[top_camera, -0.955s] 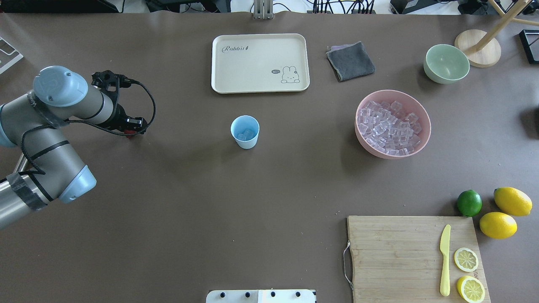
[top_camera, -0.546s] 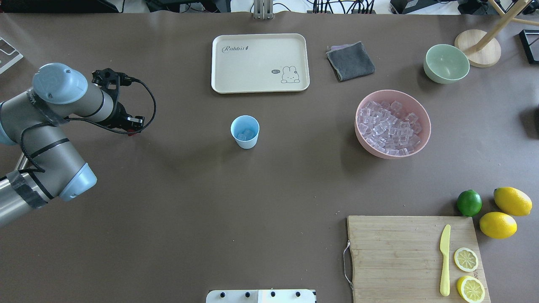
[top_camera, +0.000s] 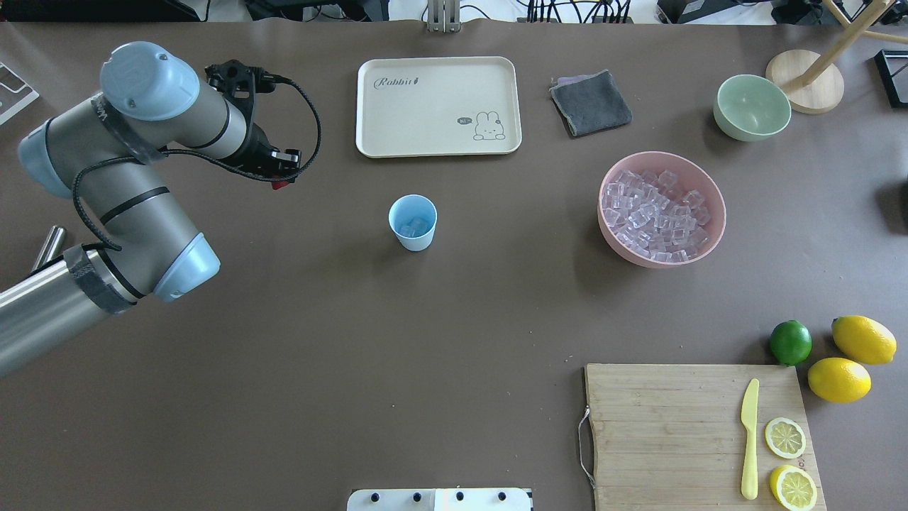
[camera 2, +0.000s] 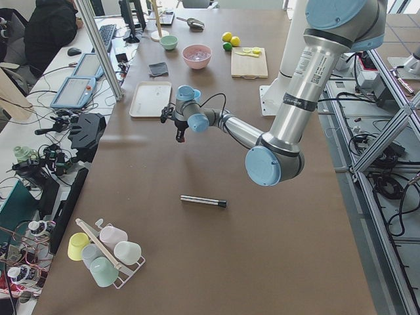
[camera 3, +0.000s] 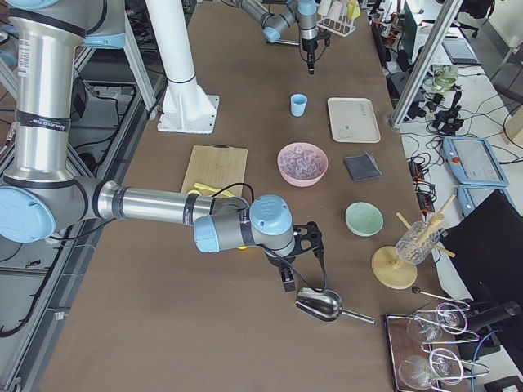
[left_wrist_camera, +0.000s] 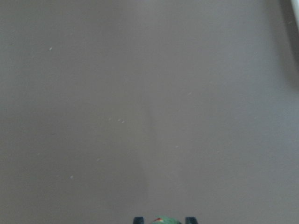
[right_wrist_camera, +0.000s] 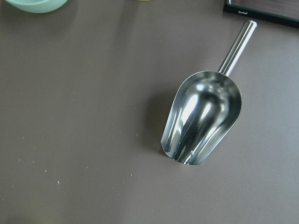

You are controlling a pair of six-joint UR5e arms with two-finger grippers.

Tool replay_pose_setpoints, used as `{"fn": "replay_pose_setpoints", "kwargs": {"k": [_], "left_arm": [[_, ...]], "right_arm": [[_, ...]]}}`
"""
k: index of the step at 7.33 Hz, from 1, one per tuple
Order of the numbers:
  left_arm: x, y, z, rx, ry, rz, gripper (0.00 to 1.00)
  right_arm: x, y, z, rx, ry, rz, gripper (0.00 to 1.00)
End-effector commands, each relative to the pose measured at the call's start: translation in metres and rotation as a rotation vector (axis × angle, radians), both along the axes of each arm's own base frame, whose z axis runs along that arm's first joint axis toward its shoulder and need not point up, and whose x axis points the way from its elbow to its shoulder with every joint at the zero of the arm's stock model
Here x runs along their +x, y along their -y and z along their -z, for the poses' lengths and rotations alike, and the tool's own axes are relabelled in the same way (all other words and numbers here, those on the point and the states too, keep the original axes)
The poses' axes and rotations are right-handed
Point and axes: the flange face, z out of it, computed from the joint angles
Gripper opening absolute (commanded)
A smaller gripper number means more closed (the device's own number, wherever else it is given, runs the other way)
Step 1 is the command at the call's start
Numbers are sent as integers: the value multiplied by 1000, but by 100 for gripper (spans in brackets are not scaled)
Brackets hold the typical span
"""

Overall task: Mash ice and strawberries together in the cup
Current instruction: 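Carry the strawberry with the left gripper over the light-blue cup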

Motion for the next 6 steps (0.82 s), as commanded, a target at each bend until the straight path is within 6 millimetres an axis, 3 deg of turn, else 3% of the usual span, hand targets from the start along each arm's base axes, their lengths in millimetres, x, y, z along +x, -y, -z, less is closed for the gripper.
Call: {"fn": "replay_pose_setpoints", "kwargs": {"k": [1, 3, 6], "left_arm": [[35, -17, 110, -69, -169, 76, 31], [115, -81, 126, -53, -159, 132, 31], [119, -92, 115, -50, -147, 121, 34]], "right_arm": [[0, 3, 3, 6, 0, 0, 99], [0, 6, 5, 9, -1, 0, 99], [0, 5, 4, 7, -2, 0, 99]]}}
